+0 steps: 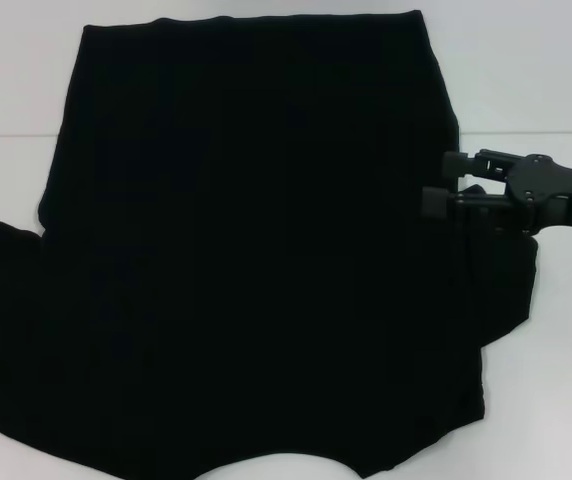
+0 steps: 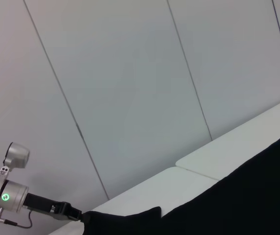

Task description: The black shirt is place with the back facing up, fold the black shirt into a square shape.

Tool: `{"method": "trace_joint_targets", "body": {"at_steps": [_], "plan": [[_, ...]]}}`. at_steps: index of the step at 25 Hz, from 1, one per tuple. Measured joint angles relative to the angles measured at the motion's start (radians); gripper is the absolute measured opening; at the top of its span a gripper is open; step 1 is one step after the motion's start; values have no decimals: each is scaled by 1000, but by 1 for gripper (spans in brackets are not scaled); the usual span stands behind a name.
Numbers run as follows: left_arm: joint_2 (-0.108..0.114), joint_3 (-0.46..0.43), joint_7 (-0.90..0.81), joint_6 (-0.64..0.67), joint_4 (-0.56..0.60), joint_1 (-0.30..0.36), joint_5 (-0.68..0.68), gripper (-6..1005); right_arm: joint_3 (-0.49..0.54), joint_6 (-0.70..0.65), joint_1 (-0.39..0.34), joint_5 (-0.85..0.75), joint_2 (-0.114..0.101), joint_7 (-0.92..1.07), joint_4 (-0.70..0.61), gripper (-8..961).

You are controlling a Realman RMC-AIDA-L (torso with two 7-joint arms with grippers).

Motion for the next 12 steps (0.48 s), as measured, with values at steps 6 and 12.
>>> {"method": "trace_joint_targets", "body": {"at_steps": [6,12], "plan": [[2,-25,0,-12,1,0,-1,-1,1,0,0,0,0,0,-1,946],[2,-20,8,30,-1,1,-7,-2,1,0,1,0,0,-1,-2,946]]}}
